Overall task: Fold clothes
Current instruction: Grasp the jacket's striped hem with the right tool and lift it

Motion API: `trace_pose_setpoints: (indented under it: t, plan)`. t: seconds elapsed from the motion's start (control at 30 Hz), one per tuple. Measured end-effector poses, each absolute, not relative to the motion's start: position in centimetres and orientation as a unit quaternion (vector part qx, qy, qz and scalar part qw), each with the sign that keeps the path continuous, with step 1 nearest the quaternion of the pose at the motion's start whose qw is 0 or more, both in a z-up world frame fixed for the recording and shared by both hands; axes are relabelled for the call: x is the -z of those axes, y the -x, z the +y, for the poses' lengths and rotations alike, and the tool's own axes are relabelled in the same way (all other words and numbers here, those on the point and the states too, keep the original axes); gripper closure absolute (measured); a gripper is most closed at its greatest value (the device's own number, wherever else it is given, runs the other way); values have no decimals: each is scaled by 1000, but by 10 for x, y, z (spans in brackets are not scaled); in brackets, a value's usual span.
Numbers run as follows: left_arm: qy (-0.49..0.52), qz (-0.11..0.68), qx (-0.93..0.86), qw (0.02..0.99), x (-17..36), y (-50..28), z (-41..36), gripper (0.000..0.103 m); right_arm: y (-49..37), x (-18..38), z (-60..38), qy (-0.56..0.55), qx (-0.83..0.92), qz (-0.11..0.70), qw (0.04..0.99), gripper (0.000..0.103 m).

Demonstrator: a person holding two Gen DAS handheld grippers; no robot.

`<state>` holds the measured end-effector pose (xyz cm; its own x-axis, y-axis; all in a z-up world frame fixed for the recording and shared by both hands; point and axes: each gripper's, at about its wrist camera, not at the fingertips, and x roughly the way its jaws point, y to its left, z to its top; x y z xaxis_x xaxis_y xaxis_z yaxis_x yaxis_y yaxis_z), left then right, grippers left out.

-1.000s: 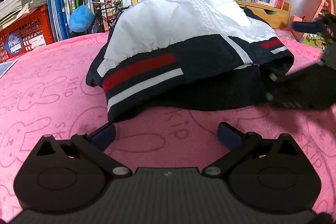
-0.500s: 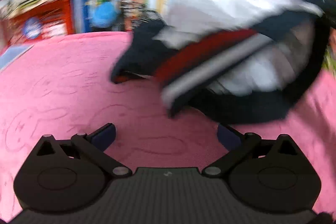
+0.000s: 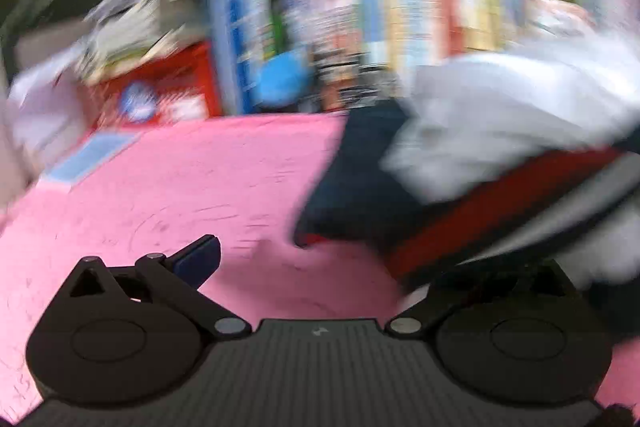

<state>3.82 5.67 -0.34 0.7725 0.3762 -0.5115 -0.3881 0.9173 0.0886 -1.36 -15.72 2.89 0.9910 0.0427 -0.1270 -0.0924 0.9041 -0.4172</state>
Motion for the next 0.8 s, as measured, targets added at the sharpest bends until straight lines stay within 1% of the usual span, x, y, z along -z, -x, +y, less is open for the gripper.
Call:
trace_pose_setpoints:
  t: [0.03, 0.07, 0.13, 0.23, 0.33, 0.37, 0.4, 0.43, 0.47, 0.57, 0.7, 0.8]
  plan:
    - [31, 268, -208, 940, 0, -40, 68, 0, 6, -22, -160, 226, -28, 72, 971, 80]
    - [50, 267, -212, 939, -3, -41, 79, 0, -2, -14, -163, 233, -23, 89, 968, 79]
    - [47, 256, -232, 937, -10, -39, 88, 0, -18, 5, -166, 237, -28, 129, 963, 72]
    - [39, 239, -277, 930, -22, -31, 98, 0, -40, 30, -159, 250, -18, 179, 951, 72]
    - [62, 233, -291, 926, -35, -24, 116, 0, -57, 45, -149, 250, -32, 217, 943, 70]
    - [56, 227, -302, 924, -39, -20, 122, 0, -58, 46, -149, 252, -24, 214, 943, 70]
    - [47, 222, -306, 924, -45, -19, 130, 0, -58, 45, -149, 254, -14, 209, 944, 66]
    - [34, 216, -308, 926, -49, -15, 134, 0, -55, 40, -154, 237, -16, 203, 950, 53]
    - [23, 210, -306, 928, -52, -8, 138, 0, -51, 33, -161, 214, -21, 196, 957, 49]
    - [7, 190, -286, 939, -62, 16, 146, 0, -24, 10, -179, 182, -40, 169, 968, 48]
    - [-14, 156, -275, 948, -78, 59, 149, 0, 30, -24, -195, 180, -66, 120, 974, 45]
    - [-31, 132, -294, 946, -93, 104, 153, 0, 59, -44, -194, 170, -98, 102, 975, 43]
